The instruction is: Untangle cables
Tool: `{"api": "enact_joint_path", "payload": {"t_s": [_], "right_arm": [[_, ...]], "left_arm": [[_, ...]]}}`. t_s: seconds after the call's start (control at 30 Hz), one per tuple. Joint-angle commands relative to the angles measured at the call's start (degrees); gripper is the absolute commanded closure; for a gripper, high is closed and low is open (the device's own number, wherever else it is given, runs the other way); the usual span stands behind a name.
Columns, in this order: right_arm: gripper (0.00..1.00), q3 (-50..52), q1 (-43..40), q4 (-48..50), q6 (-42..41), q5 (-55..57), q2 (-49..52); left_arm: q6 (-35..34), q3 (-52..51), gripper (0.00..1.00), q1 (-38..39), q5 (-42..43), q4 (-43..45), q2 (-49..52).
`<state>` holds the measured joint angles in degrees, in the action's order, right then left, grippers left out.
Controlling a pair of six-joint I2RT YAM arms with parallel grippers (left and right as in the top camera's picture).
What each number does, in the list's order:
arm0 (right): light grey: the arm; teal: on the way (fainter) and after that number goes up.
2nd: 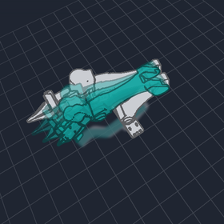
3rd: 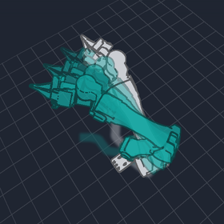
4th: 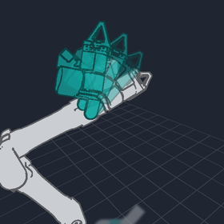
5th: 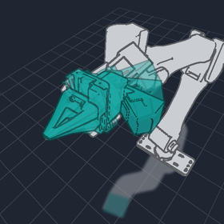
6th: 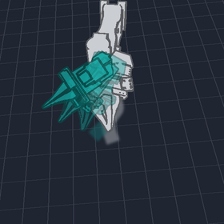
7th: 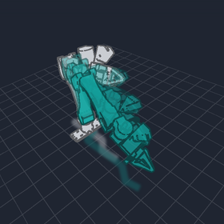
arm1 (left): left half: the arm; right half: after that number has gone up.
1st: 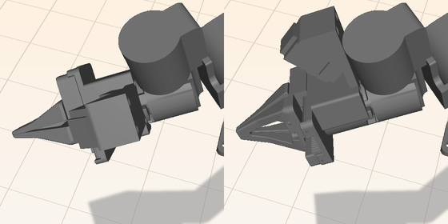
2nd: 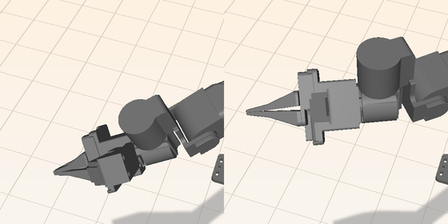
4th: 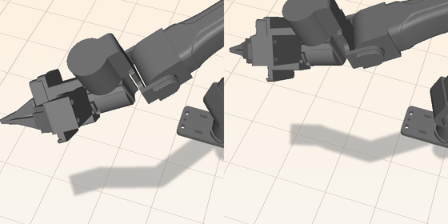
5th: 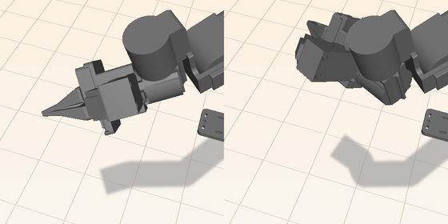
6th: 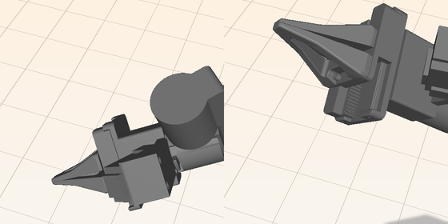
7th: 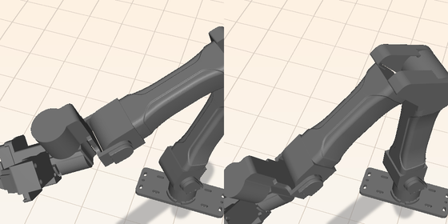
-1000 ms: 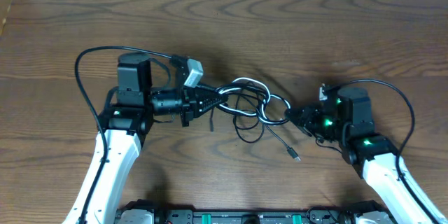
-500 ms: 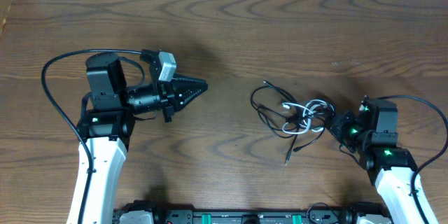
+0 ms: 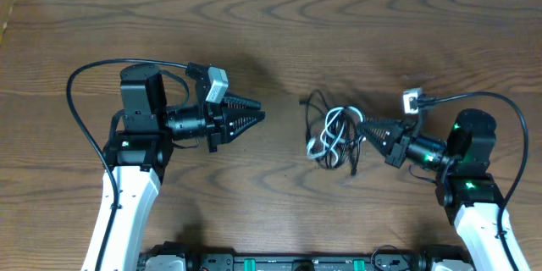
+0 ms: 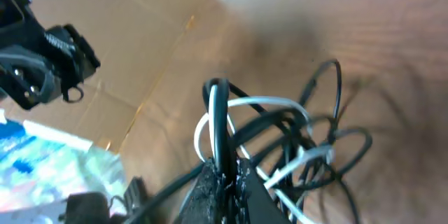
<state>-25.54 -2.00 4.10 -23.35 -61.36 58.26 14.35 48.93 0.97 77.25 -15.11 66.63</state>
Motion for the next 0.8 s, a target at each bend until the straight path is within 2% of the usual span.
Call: {"api": "enact_joint_path", "payload": {"t_s": [0.0,0.07,0.1,0.13,0.23,0.3,0.33,0.37,0.57,0.63,0.77], "right_arm": [[0.99,-0.3,0.6,0.2,3.3,-4.3,0.8],[0.99,-0.3,1.2,1.1,3.3,-5.5,0.9],[0.99,-0.3,1.6,1.6,3.3,-6.1,0.9],[0.99,-0.3,1.9,2.4,3.3,-6.8,0.9],[0.99,-0.3,2.1,3.3,2.8,-6.7,0.9],[0.99,-0.3,2.1,3.3,0.1,-6.2,0.9],[0.99,-0.3,2.1,3.2,-2.1,-6.2,0.9],[0.99,-0.3,2.1,3.3,-3.6,-6.3,0.9],[0.99,-0.3,2.1,3.3,-7.6,-6.3,0.9],[0.99,-0.3,2.1,3.3,-8.4,-6.3,0.9],[0.99,-0.3,2.1,3.3,-10.2,-6.3,0.9]], "left_arm": [[-0.1,1.5,0.75,0.1,-0.4,-2.0,0.0],[-0.1,1.5,0.62,0.1,-0.4,-3.8,0.3],[-0.1,1.5,0.44,0.2,-0.4,-4.5,0.6],[-0.1,1.5,0.3,0.2,-0.4,-5.2,1.0],[0.2,1.5,0.27,1.6,-0.4,-5.4,2.4],[2.7,1.5,0.26,3.7,-0.4,-5.4,3.3],[4.3,1.5,0.17,5.2,-0.8,-5.4,3.8],[4.8,1.5,0.16,6.5,-1.7,-5.4,4.2],[5.0,1.5,0.14,17.2,-18.6,-5.2,6.2],[5.0,1.5,0.02,20.7,-24.0,-4.6,6.5],[-2.0,1.5,0.02,25.9,-37.5,-0.7,7.6]]}}
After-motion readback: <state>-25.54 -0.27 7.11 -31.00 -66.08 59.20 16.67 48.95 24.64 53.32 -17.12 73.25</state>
